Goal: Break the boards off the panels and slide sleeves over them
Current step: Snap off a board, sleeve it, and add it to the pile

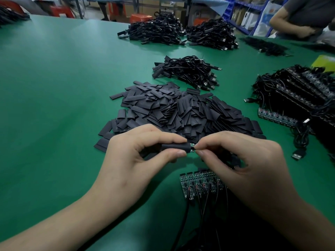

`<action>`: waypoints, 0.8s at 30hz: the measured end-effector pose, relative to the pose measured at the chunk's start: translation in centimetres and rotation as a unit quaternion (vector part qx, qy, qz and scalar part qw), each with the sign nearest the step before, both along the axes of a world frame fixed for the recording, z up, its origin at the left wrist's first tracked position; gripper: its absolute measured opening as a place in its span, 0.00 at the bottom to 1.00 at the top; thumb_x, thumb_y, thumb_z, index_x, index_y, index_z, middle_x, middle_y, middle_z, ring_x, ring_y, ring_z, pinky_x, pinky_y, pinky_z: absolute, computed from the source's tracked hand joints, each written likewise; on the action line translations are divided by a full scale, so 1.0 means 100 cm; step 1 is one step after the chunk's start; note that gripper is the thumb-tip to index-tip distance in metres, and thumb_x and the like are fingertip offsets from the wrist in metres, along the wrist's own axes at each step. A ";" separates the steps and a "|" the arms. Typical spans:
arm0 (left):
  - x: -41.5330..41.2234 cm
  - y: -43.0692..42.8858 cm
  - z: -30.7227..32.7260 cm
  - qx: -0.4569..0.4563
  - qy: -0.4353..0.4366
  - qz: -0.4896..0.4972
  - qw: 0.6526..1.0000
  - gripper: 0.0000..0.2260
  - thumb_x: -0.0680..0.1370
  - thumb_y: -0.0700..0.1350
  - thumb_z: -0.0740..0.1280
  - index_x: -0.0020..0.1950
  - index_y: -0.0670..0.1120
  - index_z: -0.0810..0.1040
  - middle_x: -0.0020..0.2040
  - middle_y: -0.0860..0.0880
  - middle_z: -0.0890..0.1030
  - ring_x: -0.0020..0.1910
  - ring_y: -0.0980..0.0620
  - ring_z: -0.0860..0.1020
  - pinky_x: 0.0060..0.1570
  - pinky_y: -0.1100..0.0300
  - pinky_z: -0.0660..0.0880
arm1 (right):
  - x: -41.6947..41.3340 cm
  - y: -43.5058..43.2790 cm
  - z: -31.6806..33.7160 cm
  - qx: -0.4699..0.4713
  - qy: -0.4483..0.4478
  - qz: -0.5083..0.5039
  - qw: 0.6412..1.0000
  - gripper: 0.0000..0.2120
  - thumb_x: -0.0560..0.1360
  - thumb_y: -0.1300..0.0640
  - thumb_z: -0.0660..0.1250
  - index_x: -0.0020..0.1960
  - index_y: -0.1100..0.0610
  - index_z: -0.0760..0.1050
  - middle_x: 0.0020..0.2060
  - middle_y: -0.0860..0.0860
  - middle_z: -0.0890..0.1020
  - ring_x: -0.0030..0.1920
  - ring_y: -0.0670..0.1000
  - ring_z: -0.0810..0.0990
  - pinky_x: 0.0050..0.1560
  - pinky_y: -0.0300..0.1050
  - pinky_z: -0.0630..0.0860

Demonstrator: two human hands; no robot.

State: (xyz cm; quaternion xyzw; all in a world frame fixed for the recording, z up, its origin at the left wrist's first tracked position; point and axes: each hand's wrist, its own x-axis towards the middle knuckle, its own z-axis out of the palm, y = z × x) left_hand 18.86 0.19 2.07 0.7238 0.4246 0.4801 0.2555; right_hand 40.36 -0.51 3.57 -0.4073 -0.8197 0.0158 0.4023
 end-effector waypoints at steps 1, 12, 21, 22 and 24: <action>0.000 0.000 0.000 -0.004 -0.004 -0.004 1.000 0.08 0.71 0.50 0.75 0.50 0.54 0.87 0.41 0.55 0.83 0.44 0.54 0.82 0.46 0.66 0.74 | 0.000 0.000 0.000 0.002 -0.004 0.000 1.000 0.02 0.75 0.62 0.73 0.46 0.56 0.84 0.38 0.46 0.85 0.39 0.44 0.82 0.41 0.39 0.77; 0.000 0.001 0.002 0.027 0.006 0.011 1.000 0.09 0.71 0.50 0.75 0.50 0.54 0.86 0.43 0.57 0.83 0.45 0.57 0.82 0.47 0.69 0.73 | -0.006 -0.003 0.001 -0.162 0.134 0.014 0.977 0.05 0.74 0.55 0.74 0.50 0.51 0.82 0.36 0.44 0.85 0.38 0.46 0.85 0.40 0.41 0.81; 0.002 0.001 0.000 0.060 0.019 0.033 0.997 0.08 0.73 0.47 0.75 0.52 0.52 0.86 0.47 0.58 0.83 0.47 0.58 0.82 0.48 0.69 0.73 | -0.013 -0.006 0.000 -0.175 0.107 0.023 0.978 0.06 0.77 0.58 0.73 0.43 0.51 0.81 0.32 0.42 0.84 0.35 0.43 0.85 0.37 0.39 0.80; 0.002 0.001 0.000 0.059 0.022 0.039 0.997 0.09 0.73 0.47 0.75 0.52 0.52 0.86 0.47 0.58 0.84 0.48 0.58 0.82 0.49 0.69 0.73 | -0.013 -0.006 0.000 -0.146 0.087 0.010 0.986 0.05 0.77 0.58 0.73 0.43 0.51 0.82 0.32 0.42 0.84 0.35 0.42 0.84 0.37 0.38 0.79; 0.003 0.000 0.001 0.056 0.020 0.061 0.996 0.11 0.73 0.49 0.75 0.55 0.53 0.86 0.48 0.59 0.84 0.49 0.57 0.83 0.50 0.67 0.75 | -0.013 -0.005 0.001 -0.075 0.042 -0.024 0.996 0.04 0.77 0.56 0.73 0.43 0.52 0.82 0.33 0.41 0.83 0.36 0.41 0.83 0.36 0.37 0.76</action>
